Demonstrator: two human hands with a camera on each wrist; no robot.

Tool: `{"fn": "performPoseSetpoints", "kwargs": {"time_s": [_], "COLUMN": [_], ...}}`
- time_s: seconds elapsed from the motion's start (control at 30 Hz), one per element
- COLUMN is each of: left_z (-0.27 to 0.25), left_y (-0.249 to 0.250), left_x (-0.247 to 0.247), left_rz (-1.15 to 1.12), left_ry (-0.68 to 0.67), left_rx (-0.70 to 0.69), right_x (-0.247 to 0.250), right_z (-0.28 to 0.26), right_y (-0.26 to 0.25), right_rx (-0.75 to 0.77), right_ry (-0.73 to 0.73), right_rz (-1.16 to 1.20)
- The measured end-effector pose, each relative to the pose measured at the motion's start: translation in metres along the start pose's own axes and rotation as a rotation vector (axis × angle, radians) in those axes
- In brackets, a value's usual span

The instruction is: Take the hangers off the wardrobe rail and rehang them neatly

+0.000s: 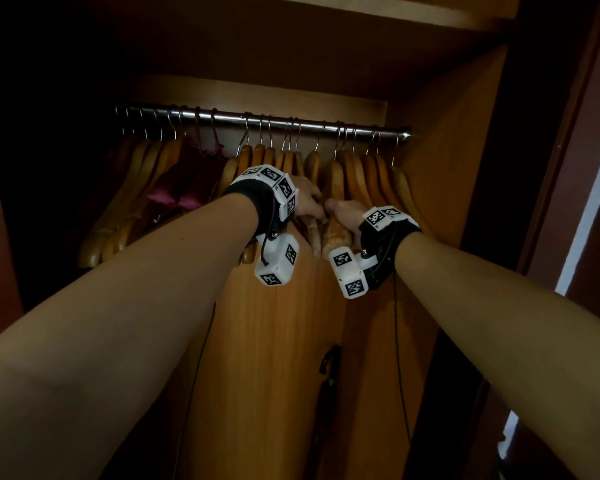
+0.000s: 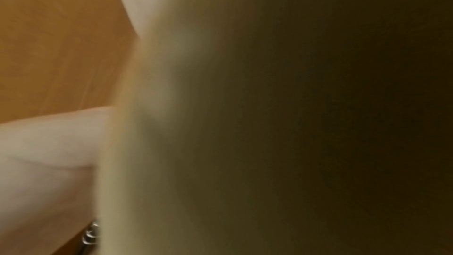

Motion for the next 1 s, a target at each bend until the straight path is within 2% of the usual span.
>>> {"fn": "performPoseSetpoints", "kwargs": {"time_s": [0.17, 0.27, 0.33, 0.43, 0.5, 0.57, 0.63, 0.73, 0.83, 0.9, 1.0], "left_z": [0.001, -0.002, -0.004, -0.007, -0.009, -0.011, -0.014, -0.015, -0.014, -0.013, -0.013], "left_y": [-0.002, -0.001, -0.001, -0.005, -0.009, -0.014, -0.018, -0.028, -0.037, -0.040, -0.040], "left_x": [-0.001, -0.004, -0.010, -0.018, -0.021, -0.023, -0.026, -0.029, -0.031, -0.033, -0.034], "left_rz": [0.013, 0.019, 0.008, -0.035, -0.029, 0.005, -0.008, -0.133, -0.162, -0.175, -0.182], "left_ry": [0.013, 0.038, 0.056, 0.104, 0.143, 0.180, 0.196, 0.199, 0.206, 0.205, 0.206], "left_rx": [-0.004, -0.010, -0.006, -0.035, -0.056, -0.054, -0.040, -0.033, -0.055, -0.049, -0.043], "right_x": [0.007, 0.014, 0.019, 0.018, 0.011, 0.005, -0.002, -0.015, -0.027, -0.026, -0.018], "right_z": [-0.001, -0.008, -0.012, -0.018, -0.023, -0.030, -0.033, -0.029, -0.031, -0.033, -0.036], "right_y": [-0.005, -0.015, -0.022, -0.032, -0.036, -0.039, -0.038, -0.028, -0.020, -0.021, -0.027], "right_rx": [-0.014, 0.042, 0.141, 0.414, 0.570, 0.635, 0.589, 0.424, 0.259, 0.246, 0.263], "right_ry": [-0.083, -0.052, 0.046, 0.195, 0.239, 0.236, 0.198, 0.074, -0.073, -0.058, -0.028], "right_rz": [-0.145, -0.331, -0.467, -0.693, -0.825, -0.894, -0.879, -0.793, -0.541, -0.435, -0.448]}}
Point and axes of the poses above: each hand's wrist, its own z-axis towards the middle knuckle, its own x-axis out of the back of the hand, y = z × x, the point moved 4 cm from there along z, towards the middle knuckle, and after that the axes turned 4 degrees about y, right-handed, at the moved point
